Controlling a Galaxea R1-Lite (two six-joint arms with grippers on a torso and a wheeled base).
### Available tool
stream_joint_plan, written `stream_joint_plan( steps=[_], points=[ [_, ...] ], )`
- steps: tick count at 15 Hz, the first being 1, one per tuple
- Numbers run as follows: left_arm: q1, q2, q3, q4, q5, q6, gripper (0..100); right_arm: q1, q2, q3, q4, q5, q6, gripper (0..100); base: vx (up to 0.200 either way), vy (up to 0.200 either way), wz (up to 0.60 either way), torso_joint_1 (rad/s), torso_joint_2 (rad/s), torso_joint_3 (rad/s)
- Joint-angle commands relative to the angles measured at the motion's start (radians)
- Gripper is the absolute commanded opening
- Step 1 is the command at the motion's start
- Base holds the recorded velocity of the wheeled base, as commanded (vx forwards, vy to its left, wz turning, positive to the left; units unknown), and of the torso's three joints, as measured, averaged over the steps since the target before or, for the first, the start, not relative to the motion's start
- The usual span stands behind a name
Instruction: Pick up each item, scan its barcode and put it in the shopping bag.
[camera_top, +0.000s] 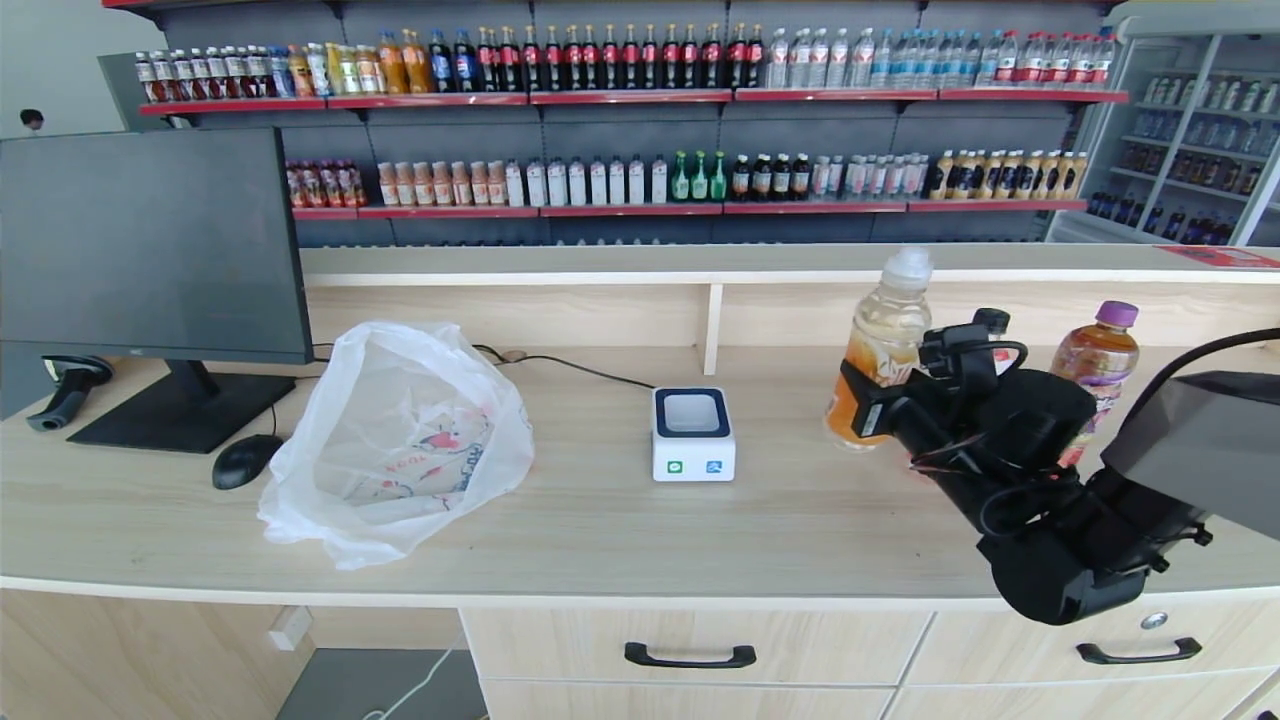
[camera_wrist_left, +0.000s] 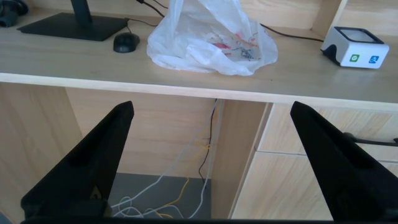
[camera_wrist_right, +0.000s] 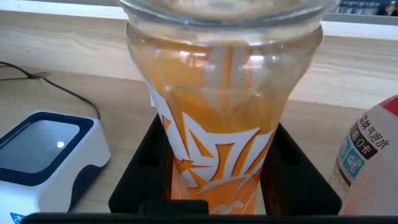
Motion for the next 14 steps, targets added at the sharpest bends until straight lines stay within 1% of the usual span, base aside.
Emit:
stream_joint_plan(
  steps=[1,4,7,9,10,11,12,14],
  points=[
    [0.0,0.0,0.0,0.0,0.0,0.0,100,0.0,-0.091,0.054,-0.001,0.0,0.001,0,0.0,0.0,0.0,0.0,0.0,0.0],
    [0.0,0.0,0.0,0.0,0.0,0.0,100,0.05,-0.206,0.143,-0.001,0.0,0.002,0,0.0,0.0,0.0,0.0,0.0,0.0],
    [0.002,0.0,0.0,0.0,0.0,0.0,100,0.059,-0.33,0.255,-0.001,0.0,0.002,0,0.0,0.0,0.0,0.0,0.0,0.0],
    [0.0,0.0,0.0,0.0,0.0,0.0,100,0.077,-0.399,0.303,-0.001,0.0,0.002,0,0.0,0.0,0.0,0.0,0.0,0.0],
    [0.002,0.0,0.0,0.0,0.0,0.0,100,0.096,-0.414,0.321,-0.001,0.0,0.002,0,0.0,0.0,0.0,0.0,0.0,0.0],
    [0.002,0.0,0.0,0.0,0.0,0.0,100,0.158,-0.445,0.36,-0.001,0.0,0.002,0,0.0,0.0,0.0,0.0,0.0,0.0],
    [0.002,0.0,0.0,0.0,0.0,0.0,100,0.191,-0.459,0.384,-0.001,0.0,0.002,0,0.0,0.0,0.0,0.0,0.0,0.0],
    [0.002,0.0,0.0,0.0,0.0,0.0,100,0.201,-0.489,0.418,-0.001,0.0,0.002,0,0.0,0.0,0.0,0.0,0.0,0.0]
  ],
)
